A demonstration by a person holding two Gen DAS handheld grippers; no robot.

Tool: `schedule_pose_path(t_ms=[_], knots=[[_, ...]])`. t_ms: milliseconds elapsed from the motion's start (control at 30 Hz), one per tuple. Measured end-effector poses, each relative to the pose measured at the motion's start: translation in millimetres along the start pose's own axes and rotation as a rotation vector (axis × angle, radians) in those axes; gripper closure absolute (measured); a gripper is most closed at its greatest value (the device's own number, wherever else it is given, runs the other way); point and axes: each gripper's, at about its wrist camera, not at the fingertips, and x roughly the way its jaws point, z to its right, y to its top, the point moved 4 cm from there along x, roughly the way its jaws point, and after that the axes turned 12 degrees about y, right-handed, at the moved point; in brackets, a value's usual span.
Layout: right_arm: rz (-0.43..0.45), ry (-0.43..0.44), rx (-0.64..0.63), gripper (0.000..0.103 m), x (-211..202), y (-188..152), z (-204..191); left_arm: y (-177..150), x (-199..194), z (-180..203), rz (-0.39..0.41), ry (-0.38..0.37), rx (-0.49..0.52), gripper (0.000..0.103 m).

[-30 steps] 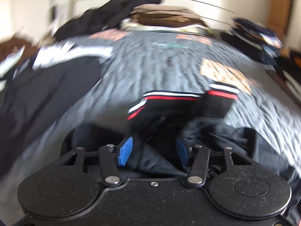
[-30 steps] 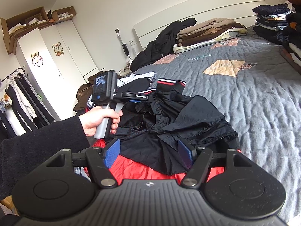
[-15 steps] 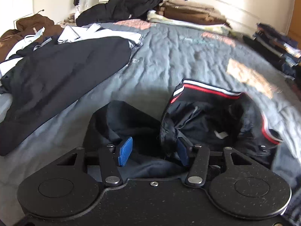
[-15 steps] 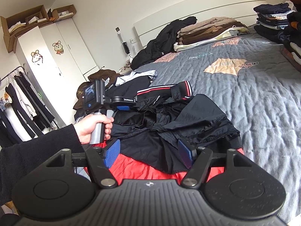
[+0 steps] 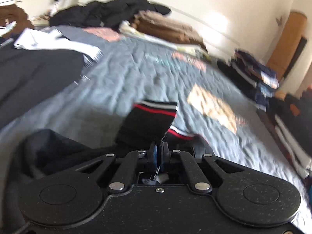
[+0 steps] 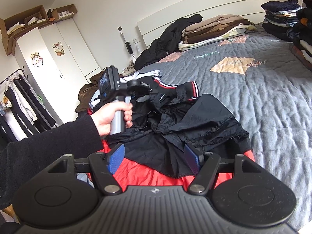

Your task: Fold clothes

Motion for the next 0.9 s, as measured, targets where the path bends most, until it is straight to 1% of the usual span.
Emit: schedule_pose_path(t_ms=[33, 100, 133, 167, 233, 267, 333, 400, 433, 467, 500, 533, 567, 633, 700, 800, 900], knots=[[-0.003, 0.002, -0.002, 0.036, 1, -1, -1, -4, 9, 6, -0.026, 0.007, 0.021, 0.099], [-0.008, 0.004, -0.008, 0.036, 2, -2, -3, -16, 27, 13, -0.094, 0.003, 0.021, 0.097], [-0.009, 0.003, -0.008, 0.036, 2, -2, -3, -21, 33, 16, -0.115, 0.004, 0.019, 0.094], [-0.009, 0.003, -0.007, 0.036, 2, -2, -3, -24, 33, 18, -0.112, -0.007, 0.017, 0.084], [-0.010, 0.003, -0.004, 0.036, 3, -3, -2, -30, 32, 23, -0.105, -0.027, 0.014, 0.076], [-0.011, 0.003, -0.003, 0.036, 3, -3, -1, -30, 28, 23, -0.089, -0.036, 0.021, 0.072], [-0.011, 0.002, 0.000, 0.036, 3, -4, -1, -25, 16, 20, -0.059, -0.044, 0.029, 0.071], [-0.012, 0.002, 0.003, 0.036, 3, -4, 0, -19, 0, 16, -0.013, -0.054, 0.041, 0.069], [-0.013, 0.002, 0.004, 0.036, 3, -4, 1, -18, -10, 17, 0.016, -0.039, 0.072, 0.064], [-0.013, 0.001, 0.005, 0.036, 3, -4, 1, -16, -20, 20, 0.047, -0.013, 0.116, 0.059], [-0.013, 0.000, 0.005, 0.036, 4, -4, 0, -15, -29, 27, 0.088, 0.022, 0.188, 0.058], [-0.012, -0.001, 0.004, 0.036, 5, -3, -1, -18, -38, 36, 0.136, 0.072, 0.292, 0.057], [-0.013, -0.001, 0.001, 0.036, 6, -3, -1, -24, -45, 47, 0.182, 0.119, 0.419, 0.055], [-0.014, 0.001, -0.004, 0.036, 6, -3, -3, -41, -56, 67, 0.248, 0.160, 0.621, 0.052], [-0.014, 0.003, -0.010, 0.036, 7, -2, -5, -54, -55, 81, 0.259, 0.167, 0.740, 0.052], [-0.012, 0.005, -0.011, 0.036, 6, -2, -5, -75, -42, 97, 0.263, 0.193, 0.884, 0.052], [-0.011, 0.005, -0.011, 0.036, 5, -2, -5, -96, -26, 105, 0.264, 0.226, 1.021, 0.052]])
